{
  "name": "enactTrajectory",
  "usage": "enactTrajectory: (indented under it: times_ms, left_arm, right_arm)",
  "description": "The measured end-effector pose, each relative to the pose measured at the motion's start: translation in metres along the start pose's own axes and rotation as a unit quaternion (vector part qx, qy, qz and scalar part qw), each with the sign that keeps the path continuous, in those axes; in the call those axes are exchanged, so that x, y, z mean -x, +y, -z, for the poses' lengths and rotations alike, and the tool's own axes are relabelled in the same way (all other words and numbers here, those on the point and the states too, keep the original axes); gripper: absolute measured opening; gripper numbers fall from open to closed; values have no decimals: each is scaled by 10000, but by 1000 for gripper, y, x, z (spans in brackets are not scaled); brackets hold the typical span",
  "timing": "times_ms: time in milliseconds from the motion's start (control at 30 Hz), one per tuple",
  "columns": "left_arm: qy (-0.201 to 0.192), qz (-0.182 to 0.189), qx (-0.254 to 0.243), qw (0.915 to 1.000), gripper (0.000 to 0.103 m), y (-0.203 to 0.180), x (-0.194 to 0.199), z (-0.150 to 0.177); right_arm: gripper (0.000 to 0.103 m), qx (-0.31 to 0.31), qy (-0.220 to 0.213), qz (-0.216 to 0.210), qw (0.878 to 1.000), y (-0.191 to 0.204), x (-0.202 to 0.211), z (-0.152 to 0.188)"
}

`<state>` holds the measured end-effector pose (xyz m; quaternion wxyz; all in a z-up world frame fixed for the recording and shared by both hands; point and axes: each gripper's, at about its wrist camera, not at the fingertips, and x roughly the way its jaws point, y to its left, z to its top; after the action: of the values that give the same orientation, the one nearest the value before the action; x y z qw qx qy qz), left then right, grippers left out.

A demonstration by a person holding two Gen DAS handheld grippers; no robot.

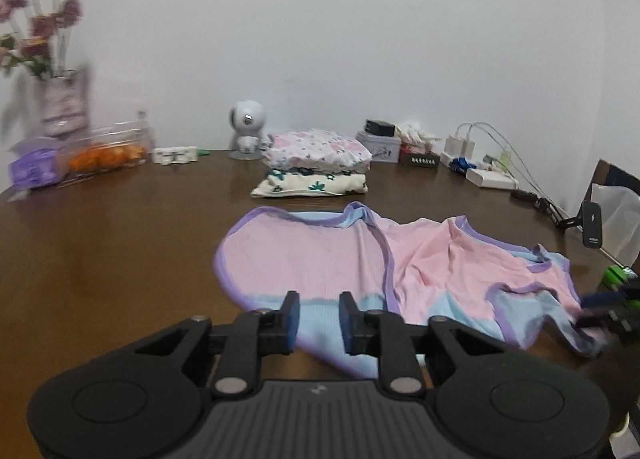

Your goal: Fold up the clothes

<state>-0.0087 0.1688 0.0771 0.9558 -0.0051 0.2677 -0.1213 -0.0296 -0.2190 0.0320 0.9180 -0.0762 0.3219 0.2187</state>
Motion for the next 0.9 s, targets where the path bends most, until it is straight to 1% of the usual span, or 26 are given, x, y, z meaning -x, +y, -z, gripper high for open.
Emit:
enactTrajectory:
  times_ms: [67, 133, 167, 233, 300, 333, 533, 733, 900]
  left_arm:
    - [226, -52, -24, 9997, 26, 5, -32, -11]
    - [578, -276, -140, 9978, 27, 8, -62, -14]
    - [739, -402, -174, 9963, 27, 9, -75, -13]
    - [901, -434, -138, 9949, 26, 12, -86, -6]
    - [809, -391, -158, 9958, 27, 15, -84, 1]
    - [806, -379, -216, 9958, 27, 14, -82, 3]
    - [882, -376, -632, 9934, 26, 5, -75, 8]
    - [937, -324, -762, 9922, 26, 0, -62, 14]
    - [922, -396, -739, 9922, 15, -13, -40, 28]
  right_arm:
    - [39, -77, 106, 89, 9999, -1, -2, 3]
    - [39, -162, 0, 126, 9998, -4, -1, 4]
    - [39, -226, 26, 78, 9997, -5, -2, 6]
    - [39, -159, 148, 175, 9996, -4, -5, 11]
    - [39, -196, 230, 200, 9993, -7, -8, 13]
    - [40, -198, 197, 205, 9994, -7, -8, 14]
    - [46, -247, 107, 192, 9995, -7, -9, 19]
    - [52, -229, 106, 187, 9995, -6, -9, 19]
    - [55, -183, 179, 182, 9995, -9, -7, 19]
